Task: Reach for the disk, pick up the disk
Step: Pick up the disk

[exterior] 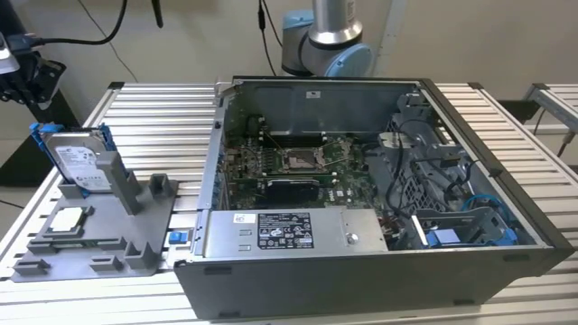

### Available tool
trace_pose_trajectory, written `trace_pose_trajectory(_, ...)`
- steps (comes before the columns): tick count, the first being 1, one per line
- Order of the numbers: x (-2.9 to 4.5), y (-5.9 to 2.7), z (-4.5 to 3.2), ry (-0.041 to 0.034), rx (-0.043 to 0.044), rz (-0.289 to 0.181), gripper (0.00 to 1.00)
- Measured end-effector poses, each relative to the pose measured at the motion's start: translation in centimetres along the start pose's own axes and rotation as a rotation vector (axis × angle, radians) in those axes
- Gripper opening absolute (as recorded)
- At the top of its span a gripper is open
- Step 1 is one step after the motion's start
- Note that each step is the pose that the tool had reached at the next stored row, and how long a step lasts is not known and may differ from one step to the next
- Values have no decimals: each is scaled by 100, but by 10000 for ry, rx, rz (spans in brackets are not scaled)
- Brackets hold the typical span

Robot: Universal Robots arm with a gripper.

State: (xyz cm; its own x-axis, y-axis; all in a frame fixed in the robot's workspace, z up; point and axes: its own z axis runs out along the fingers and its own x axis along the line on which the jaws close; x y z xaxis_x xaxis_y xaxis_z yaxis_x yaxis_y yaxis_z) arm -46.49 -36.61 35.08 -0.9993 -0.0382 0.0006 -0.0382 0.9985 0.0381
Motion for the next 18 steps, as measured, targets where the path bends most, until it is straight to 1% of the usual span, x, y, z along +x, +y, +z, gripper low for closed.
trace_pose_trajectory(18, 0, 0, 0, 123, 1, -3248, 0)
